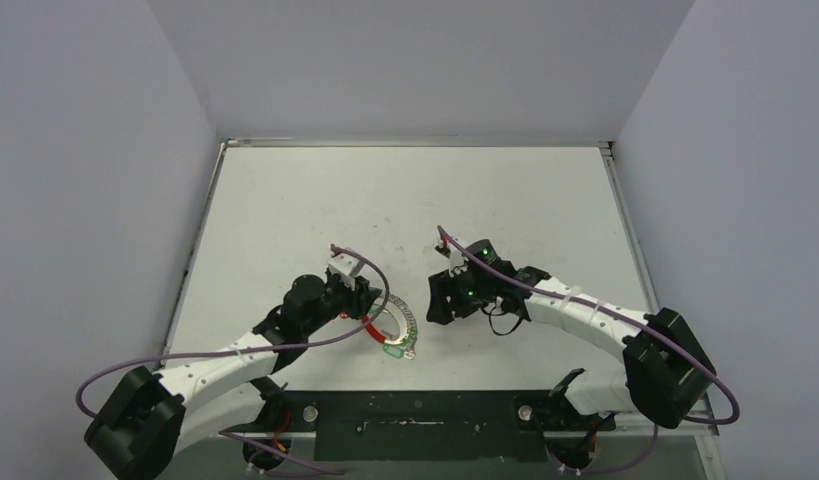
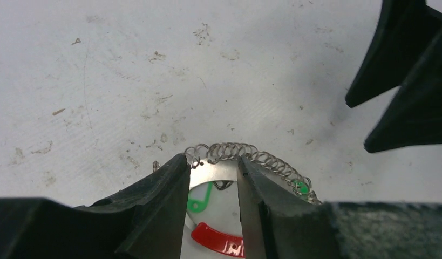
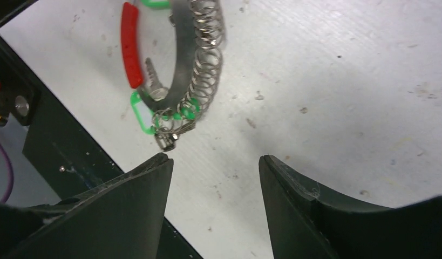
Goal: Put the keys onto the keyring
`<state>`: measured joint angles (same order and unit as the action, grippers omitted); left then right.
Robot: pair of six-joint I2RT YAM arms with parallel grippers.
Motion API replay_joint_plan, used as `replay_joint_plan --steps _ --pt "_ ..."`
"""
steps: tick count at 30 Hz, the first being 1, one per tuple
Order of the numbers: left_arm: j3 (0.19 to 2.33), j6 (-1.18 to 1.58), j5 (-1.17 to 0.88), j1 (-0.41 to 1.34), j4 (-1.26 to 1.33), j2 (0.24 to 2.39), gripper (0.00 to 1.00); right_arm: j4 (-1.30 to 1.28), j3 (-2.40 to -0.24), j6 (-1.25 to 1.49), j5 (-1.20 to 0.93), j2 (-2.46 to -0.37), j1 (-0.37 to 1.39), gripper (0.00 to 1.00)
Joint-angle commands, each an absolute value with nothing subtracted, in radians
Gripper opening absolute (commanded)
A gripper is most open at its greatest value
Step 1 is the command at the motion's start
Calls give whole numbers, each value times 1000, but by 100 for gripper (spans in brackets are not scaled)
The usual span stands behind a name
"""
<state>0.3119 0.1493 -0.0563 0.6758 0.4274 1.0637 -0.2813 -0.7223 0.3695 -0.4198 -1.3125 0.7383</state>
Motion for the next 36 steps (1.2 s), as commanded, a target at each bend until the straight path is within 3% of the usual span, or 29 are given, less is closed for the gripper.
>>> replay_joint_plan --steps 1,8,13,30,36 --pt "224 266 -71 675 336 882 36 -304 -787 272 -405 -1353 708 61" --pt "113 447 -13 683 220 644 36 -288 -856 287 -388 -1465 704 59" --pt "86 533 12 684 212 623 33 -233 -866 349 -387 -1530 706 57" --pt "187 517 -95 676 489 1147 20 -46 -779 510 -439 -1661 880 38" --pt "229 445 -93 668 495 1206 20 -52 -749 526 -395 -1608 917 38"
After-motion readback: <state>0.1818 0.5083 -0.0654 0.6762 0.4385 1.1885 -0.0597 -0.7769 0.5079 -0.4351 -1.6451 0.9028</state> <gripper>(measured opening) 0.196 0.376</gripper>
